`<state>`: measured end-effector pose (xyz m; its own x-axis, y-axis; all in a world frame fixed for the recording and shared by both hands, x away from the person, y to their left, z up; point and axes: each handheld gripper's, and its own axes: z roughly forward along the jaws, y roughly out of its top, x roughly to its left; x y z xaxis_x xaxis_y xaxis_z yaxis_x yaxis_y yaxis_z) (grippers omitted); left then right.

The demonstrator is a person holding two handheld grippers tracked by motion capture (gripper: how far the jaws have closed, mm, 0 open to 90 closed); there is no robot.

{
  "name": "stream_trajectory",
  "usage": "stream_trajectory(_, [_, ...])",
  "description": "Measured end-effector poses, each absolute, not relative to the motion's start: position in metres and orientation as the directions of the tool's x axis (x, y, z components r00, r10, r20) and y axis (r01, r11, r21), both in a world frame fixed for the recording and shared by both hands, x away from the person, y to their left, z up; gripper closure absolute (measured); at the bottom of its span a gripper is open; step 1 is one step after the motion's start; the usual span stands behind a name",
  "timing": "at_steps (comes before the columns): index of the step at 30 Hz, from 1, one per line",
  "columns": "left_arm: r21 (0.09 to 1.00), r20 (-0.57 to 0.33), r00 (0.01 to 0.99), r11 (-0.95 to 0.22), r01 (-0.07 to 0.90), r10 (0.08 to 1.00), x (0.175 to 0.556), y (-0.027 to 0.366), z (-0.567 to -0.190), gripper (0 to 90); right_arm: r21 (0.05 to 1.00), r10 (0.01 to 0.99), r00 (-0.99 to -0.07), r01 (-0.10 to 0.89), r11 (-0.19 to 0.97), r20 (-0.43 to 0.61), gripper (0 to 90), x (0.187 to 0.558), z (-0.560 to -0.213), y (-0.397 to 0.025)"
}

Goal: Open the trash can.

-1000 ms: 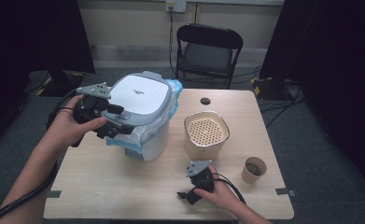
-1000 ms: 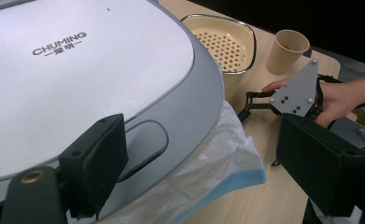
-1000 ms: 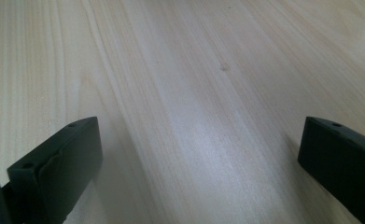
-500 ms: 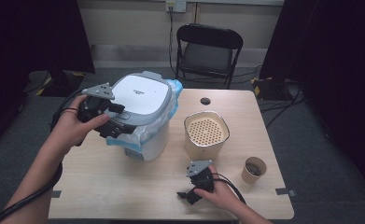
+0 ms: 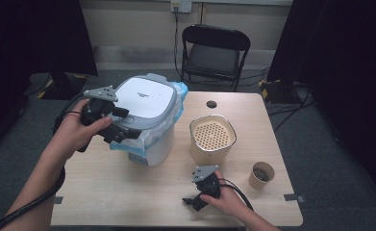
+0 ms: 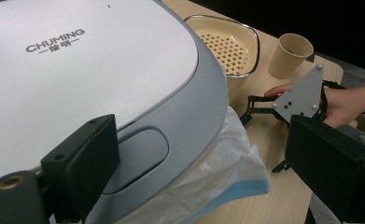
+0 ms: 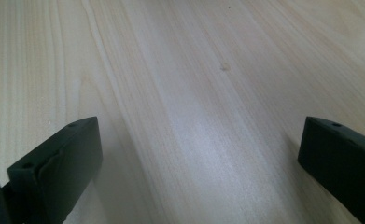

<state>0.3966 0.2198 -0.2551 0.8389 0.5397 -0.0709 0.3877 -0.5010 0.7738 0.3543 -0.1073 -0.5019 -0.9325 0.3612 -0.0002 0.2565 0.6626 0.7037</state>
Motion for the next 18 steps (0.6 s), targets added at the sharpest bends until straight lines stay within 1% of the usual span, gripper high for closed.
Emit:
stream_trajectory(8, [0.785,-0.085,0.839,-0.482,0.388,0.537,0.3959,0.2212,-0.2567,9.5,0.706,0.359,-0.933,0.251,0.663,-0.005,0.0,0.3546,-0.502,-0.1073])
stream_trajectory(17, [0.792,-0.074,0.845,-0.484,0.372,0.529,0.3942,0.2207,-0.2584,9.6,0.706,0.359,-0.933,0.251,0.663,-0.005,0.0,0.3547,-0.502,-0.1073])
stream_trajectory(18, [0.794,-0.062,0.85,-0.49,0.359,0.523,0.3937,0.2206,-0.2581,9.6,0.706,0.359,-0.933,0.251,0.663,-0.005,0.0,0.3546,-0.502,-0.1073])
